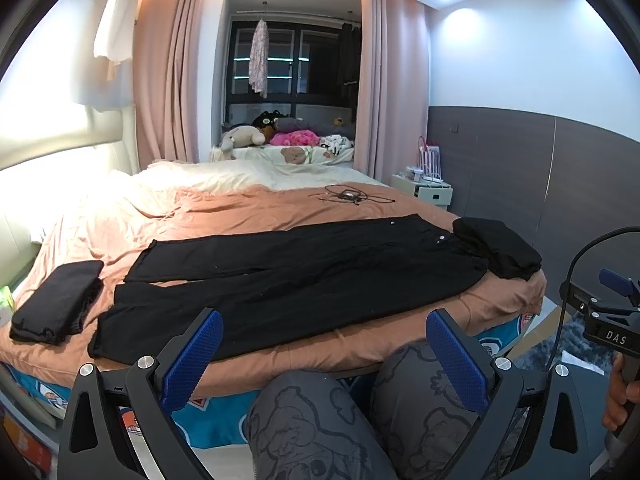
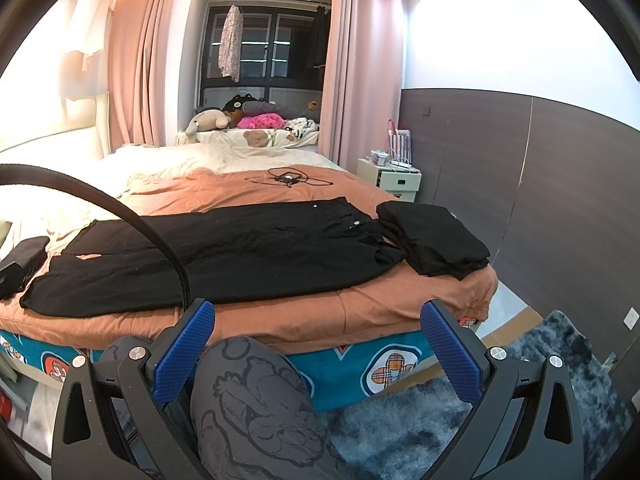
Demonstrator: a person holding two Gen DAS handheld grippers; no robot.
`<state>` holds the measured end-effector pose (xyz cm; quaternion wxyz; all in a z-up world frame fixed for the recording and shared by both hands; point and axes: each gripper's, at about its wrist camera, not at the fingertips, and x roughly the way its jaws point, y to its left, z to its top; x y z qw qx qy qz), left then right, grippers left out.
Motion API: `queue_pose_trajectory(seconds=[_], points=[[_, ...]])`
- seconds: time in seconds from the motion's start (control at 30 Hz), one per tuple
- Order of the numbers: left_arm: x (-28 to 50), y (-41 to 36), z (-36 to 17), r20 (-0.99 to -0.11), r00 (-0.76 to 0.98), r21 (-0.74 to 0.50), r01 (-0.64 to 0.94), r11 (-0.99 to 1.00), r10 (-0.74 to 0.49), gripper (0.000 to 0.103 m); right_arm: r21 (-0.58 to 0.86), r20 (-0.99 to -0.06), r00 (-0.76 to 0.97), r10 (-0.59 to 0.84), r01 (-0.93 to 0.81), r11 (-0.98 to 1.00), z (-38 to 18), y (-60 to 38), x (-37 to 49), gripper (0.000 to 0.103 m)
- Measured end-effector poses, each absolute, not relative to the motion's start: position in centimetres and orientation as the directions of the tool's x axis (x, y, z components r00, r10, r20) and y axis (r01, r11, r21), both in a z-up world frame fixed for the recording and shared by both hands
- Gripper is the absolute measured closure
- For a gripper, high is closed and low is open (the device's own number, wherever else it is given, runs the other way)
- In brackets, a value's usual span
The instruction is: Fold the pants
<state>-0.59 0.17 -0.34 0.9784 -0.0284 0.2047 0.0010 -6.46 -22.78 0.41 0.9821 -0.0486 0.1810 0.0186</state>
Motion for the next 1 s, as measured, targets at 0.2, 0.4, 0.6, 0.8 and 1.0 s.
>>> queue_pose_trajectory(seconds=[0.2,0.4,0.6,0.8,1.0], points=[[-0.77,0.06,-0.31,-0.398,0.917,-0.056,-0.014,0.998,-0.009,0.0,-0.09,-0.355,0.935,0.017,-0.053,0.995,0.11,-22.59,-6.41,0.0],[-0.94,-0.01,-0.26,-0.396,0.918,-0.053,-0.014,0.999,-0.008,0.0,-0.091,-0.359,0.933,0.018,-0.054,0.994,-0.02,-22.67,-6.35,0.0],[-0.94,-0.07,-0.28,-0.395,0.919,-0.054,-0.014,0.998,-0.009,0.0,-0.096,-0.352,0.936,0.015,-0.052,0.994,-0.13,-22.69,-6.35,0.0],[-0.92,-0.08,-0.29,-0.395,0.919,-0.053,-0.014,0.998,-0.008,0.0,-0.093,-0.354,0.935,0.02,-0.056,0.994,-0.24,-22.71,-6.36,0.0],[-1.21,0.01,-0.12,-0.387,0.922,-0.051,-0.02,0.998,-0.002,0.0,-0.091,-0.352,0.936,0.02,-0.055,0.994,-0.21,-22.67,-6.4,0.0]])
